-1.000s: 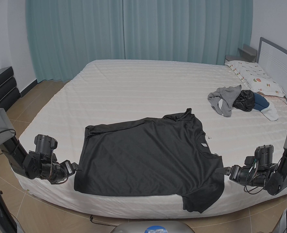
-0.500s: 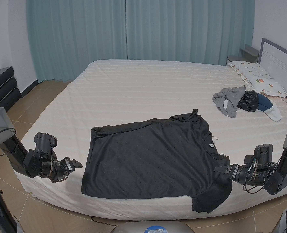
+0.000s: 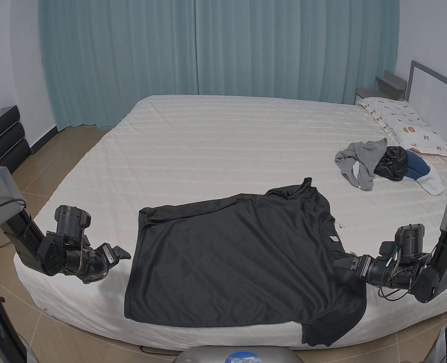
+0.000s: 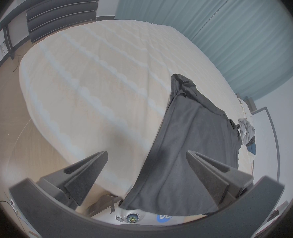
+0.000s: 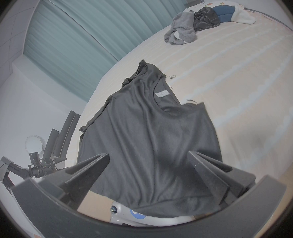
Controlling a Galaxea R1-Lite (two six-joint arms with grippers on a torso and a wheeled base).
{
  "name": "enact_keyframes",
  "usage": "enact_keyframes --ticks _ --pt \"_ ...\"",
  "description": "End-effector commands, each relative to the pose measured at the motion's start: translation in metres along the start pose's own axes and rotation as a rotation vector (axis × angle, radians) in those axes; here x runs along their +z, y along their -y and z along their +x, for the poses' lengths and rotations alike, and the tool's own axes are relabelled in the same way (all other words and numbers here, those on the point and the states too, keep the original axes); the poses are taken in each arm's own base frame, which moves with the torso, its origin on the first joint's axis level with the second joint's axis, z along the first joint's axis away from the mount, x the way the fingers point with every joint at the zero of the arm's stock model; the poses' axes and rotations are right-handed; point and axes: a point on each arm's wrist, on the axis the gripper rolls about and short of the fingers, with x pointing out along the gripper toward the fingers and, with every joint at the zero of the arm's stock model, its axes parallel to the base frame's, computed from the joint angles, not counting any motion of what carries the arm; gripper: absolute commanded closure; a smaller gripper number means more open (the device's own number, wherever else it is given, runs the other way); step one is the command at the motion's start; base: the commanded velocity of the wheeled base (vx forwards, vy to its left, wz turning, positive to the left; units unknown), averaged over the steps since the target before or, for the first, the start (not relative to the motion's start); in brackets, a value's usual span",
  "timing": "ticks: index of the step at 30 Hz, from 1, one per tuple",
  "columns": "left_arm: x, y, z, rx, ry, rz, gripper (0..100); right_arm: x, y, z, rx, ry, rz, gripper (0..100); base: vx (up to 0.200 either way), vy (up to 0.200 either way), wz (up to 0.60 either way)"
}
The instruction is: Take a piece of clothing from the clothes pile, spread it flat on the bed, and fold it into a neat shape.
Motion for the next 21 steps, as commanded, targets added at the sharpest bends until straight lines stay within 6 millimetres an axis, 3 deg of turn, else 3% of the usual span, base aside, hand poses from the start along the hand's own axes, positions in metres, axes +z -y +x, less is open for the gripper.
enact_keyframes --ticks 1,10,16,21 --pt "0.002 0.001 0.001 -0.003 0.005 -0.014 0 0.000 0.001 0.002 -0.003 -0.004 0.002 0 0.000 0.000 0.00" --pt "0.009 0.007 0.002 -0.053 0.064 -0.040 0 -0.001 0.001 0.007 0.000 -0.010 0.022 0 0.000 0.000 0.00" --pt "0.021 0.025 0.009 -0.128 0.122 -0.059 0 -0.003 -0.001 0.009 0.004 -0.021 0.043 0 0.000 0.000 0.00" --pt "0.046 0.049 0.049 -0.164 0.140 -0.053 0 -0.002 -0.001 0.013 0.004 -0.021 0.053 0 0.000 0.000 0.00"
